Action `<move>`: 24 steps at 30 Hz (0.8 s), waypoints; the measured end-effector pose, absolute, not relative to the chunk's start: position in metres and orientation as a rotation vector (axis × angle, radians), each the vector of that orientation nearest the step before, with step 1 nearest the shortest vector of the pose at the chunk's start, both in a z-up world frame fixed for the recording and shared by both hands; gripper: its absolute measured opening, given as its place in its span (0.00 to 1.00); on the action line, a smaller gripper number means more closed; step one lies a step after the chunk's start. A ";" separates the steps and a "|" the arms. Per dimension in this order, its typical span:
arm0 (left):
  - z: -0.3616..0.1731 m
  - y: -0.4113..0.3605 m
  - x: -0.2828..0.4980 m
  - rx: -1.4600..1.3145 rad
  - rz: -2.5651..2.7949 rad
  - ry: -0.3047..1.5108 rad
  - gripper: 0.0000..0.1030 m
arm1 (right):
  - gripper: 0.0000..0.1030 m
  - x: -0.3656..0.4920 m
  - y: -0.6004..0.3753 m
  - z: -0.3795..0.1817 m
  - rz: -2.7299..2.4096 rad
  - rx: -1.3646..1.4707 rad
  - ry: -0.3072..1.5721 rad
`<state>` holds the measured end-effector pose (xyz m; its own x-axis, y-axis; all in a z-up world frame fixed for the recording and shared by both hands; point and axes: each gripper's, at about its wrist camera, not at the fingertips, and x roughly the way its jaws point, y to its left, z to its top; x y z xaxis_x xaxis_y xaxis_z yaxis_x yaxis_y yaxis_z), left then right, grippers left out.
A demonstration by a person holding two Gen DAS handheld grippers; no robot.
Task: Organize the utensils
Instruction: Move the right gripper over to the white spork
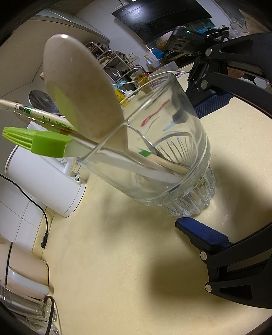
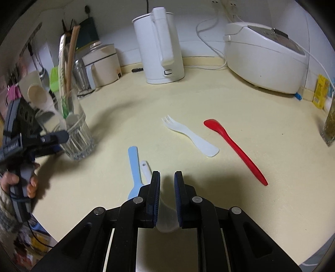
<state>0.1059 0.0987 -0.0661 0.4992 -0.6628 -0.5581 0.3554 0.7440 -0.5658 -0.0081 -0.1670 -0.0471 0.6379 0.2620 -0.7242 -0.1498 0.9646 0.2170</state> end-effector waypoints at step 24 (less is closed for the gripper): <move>-0.066 0.099 0.106 -0.406 -0.637 0.843 0.91 | 0.13 -0.010 -0.196 -0.042 0.207 0.133 0.846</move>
